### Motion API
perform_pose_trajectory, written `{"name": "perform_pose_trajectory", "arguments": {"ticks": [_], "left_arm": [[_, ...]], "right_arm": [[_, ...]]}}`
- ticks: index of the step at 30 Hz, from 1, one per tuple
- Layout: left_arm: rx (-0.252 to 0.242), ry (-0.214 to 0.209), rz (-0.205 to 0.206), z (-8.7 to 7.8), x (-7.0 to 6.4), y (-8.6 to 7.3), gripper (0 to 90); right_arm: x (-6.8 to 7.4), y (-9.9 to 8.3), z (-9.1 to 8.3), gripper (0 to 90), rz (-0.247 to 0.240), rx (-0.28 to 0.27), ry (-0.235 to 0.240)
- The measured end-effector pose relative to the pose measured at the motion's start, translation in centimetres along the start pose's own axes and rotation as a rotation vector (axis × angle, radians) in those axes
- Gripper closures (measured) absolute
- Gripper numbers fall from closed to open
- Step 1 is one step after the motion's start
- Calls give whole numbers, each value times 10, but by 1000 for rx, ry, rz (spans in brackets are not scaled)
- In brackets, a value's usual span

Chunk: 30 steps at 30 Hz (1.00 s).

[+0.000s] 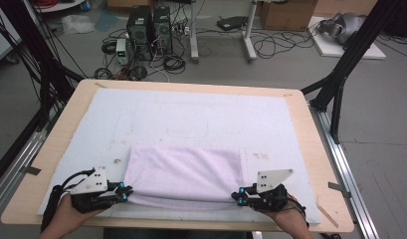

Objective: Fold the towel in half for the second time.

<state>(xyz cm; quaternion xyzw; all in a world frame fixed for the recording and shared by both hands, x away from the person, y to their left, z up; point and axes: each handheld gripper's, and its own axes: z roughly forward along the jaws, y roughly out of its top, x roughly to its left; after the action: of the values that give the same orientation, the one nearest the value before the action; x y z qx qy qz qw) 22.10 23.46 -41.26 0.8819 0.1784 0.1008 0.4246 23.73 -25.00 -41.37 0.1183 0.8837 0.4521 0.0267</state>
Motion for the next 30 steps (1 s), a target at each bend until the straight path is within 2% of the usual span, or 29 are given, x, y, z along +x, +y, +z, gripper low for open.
{"name": "perform_pose_trajectory", "arguments": {"ticks": [2,4,5,7,8,11,13,15,18,20,22,25,27,30], "left_arm": [[24,-25,-9,6,-3,-7,795],[42,-16,-29,10,-3,-11,666],[43,-17,-34,10,-2,-11,639],[41,-16,-43,11,-1,-10,652],[43,-17,-33,12,-1,-9,683],[57,-14,-4,13,-2,-8,828],[49,-1,2,10,-3,-9,846],[24,6,-5,4,-4,-10,849],[6,12,-2,-5,-7,-9,846],[36,-7,8,-2,-9,-13,834],[78,-37,-4,5,-10,-18,774],[60,-44,-17,2,-7,-18,706],[31,-34,-30,-3,-4,-13,682],[-4,-5,-38,-9,4,-4,648]], "right_arm": [[2,-6,4,876,6,22,20],[2,-12,9,846,18,29,33],[0,-12,10,822,31,14,39],[-3,-11,11,783,42,-5,45],[-4,-10,12,770,44,-2,46],[-7,-11,19,748,60,21,61],[-7,-15,24,750,63,48,60],[-5,-17,27,750,70,48,65],[-2,-15,25,752,61,46,68],[-1,-16,25,753,61,56,66],[-1,-19,25,749,74,57,68],[-3,-16,20,732,75,34,61],[-6,-10,13,710,76,1,43],[-15,0,6,666,78,-11,-2]]}}
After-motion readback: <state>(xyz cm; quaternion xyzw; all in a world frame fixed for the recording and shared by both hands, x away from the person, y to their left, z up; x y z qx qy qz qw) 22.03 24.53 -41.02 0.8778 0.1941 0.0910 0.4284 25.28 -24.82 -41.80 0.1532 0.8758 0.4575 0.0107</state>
